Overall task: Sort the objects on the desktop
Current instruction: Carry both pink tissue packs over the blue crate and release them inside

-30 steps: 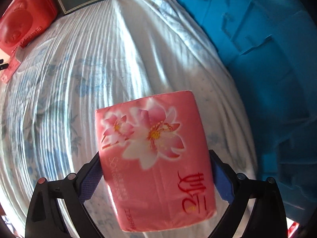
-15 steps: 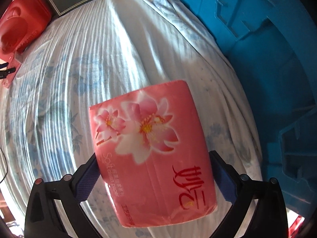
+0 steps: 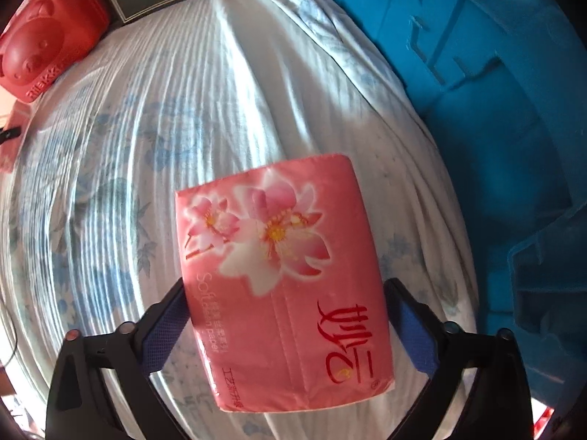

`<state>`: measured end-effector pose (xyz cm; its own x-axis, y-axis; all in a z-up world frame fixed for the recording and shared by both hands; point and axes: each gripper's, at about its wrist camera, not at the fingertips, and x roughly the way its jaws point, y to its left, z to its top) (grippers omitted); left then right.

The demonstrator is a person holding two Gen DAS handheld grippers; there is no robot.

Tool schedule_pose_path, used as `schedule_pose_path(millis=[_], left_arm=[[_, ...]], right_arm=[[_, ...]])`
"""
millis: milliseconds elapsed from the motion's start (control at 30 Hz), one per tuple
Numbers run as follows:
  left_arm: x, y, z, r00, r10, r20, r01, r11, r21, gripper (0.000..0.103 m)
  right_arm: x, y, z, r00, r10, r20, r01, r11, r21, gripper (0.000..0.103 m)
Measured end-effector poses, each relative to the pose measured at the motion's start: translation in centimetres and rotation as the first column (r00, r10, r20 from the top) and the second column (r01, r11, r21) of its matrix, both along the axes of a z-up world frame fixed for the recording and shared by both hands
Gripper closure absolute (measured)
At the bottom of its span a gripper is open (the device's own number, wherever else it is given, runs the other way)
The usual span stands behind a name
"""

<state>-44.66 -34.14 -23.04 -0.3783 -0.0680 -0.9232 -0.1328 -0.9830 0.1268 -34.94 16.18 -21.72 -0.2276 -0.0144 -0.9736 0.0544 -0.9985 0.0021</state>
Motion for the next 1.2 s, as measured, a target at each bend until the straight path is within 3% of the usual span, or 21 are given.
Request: schedule_pose_path(millis=[133,300,367,467,600,867,1200], left_arm=[[5.8,2.0,3.0,0.998,-0.006,-0.063,0.006,1.000,0.005,0.005],[8.7,3.7,8.8,0.988,-0.014,-0.154,0.014,1.000,-0.004,0.005],[11.0,5.1,11.0,0.981,-0.016,-0.194,0.015,1.000,-0.007,0.005],[13.5,7.8,14.3,0.966,-0.034,-0.257,0.028,0.999,-0.026,0.005],[16.3,12.1,17.6,0.943,-0.058,-0.327,0.050,0.998,-0.032,0.005],[20.9,20.7,22.2,0.899,-0.098,-0.428,0.106,0.994,-0.005,0.005],[22.2,33.3,27.5,0.837,-0.148,-0.527,0.182,0.983,0.011,0.005]], right_arm=[[1.1,-0.3,1.3,0.999,0.014,-0.036,-0.013,0.999,0.034,0.013],[3.9,-1.6,6.7,0.981,0.056,-0.185,-0.056,0.998,0.002,0.013],[4.7,-4.7,9.9,0.961,0.079,-0.264,-0.084,0.996,-0.006,0.013],[3.9,-4.0,13.7,0.926,0.097,-0.366,-0.116,0.993,-0.032,0.012],[6.6,-5.0,20.0,0.858,0.114,-0.500,-0.158,0.986,-0.046,0.012],[12.6,-1.7,26.9,0.754,0.126,-0.645,-0.195,0.980,-0.037,0.012],[14.9,7.3,34.1,0.678,0.086,-0.730,-0.182,0.982,-0.053,0.012]])
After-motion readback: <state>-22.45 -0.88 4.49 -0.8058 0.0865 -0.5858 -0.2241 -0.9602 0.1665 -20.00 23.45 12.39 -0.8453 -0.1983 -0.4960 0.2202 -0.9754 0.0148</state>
